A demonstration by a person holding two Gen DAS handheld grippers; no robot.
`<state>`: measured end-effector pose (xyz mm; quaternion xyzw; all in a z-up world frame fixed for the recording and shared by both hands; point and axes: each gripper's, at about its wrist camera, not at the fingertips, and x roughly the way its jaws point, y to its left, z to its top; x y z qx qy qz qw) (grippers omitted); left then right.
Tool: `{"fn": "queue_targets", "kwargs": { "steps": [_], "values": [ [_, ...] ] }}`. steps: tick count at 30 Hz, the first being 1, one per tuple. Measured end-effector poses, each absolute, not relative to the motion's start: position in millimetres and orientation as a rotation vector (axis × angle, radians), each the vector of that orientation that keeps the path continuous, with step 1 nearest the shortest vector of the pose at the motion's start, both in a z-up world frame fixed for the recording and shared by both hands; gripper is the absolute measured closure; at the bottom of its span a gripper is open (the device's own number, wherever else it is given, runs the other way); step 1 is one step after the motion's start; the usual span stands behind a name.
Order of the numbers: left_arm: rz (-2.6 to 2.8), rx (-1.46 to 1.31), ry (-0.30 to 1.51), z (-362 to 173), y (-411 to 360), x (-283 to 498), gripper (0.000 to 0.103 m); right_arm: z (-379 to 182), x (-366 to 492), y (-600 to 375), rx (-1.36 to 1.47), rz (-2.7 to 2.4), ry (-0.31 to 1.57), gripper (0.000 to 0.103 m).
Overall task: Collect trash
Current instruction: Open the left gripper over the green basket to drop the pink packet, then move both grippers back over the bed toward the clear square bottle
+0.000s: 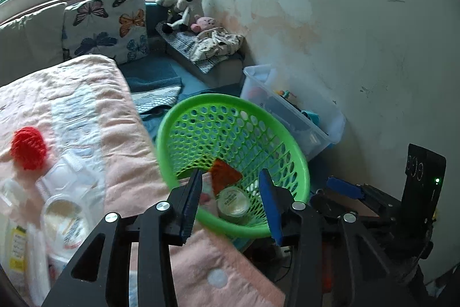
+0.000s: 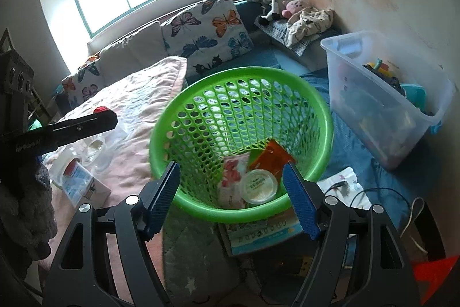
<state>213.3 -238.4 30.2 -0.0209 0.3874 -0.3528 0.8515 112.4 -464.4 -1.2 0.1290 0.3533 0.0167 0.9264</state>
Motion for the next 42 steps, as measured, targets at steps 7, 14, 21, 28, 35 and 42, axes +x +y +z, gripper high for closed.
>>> {"fn": "queue_targets", "kwargs": {
  "steps": [7, 14, 21, 28, 35, 42],
  "values": [
    [-0.643, -0.055, 0.775, 38.0, -185.5, 199.5, 0.063, 8.1, 107.9, -444.7, 0.248, 0.069, 0.712, 0.027],
    [-0.531, -0.080, 0.769, 37.0, -127.0, 199.2, 0.063, 13.0, 109.9, -421.3, 0.230, 0.114, 0.713, 0.026],
    [-0.397, -0.057, 0.780, 30.4, -67.0, 209.3, 0.056, 19.7, 114.2, -391.3, 0.196, 0.168, 0.717, 0.026],
    [-0.313, 0.021, 0.807, 16.8, -31.2, 222.2, 0.047, 22.1, 119.7, -363.7, 0.163, 0.220, 0.725, 0.025],
    [-0.318, 0.093, 0.855, 1.4, -24.5, 236.9, 0.040, 20.2, 126.1, -342.1, 0.136, 0.256, 0.747, 0.024],
    [-0.329, 0.134, 0.872, -9.1, -27.9, 247.2, 0.040, 20.1, 133.2, -326.0, 0.113, 0.279, 0.758, 0.024]
  ]
}}
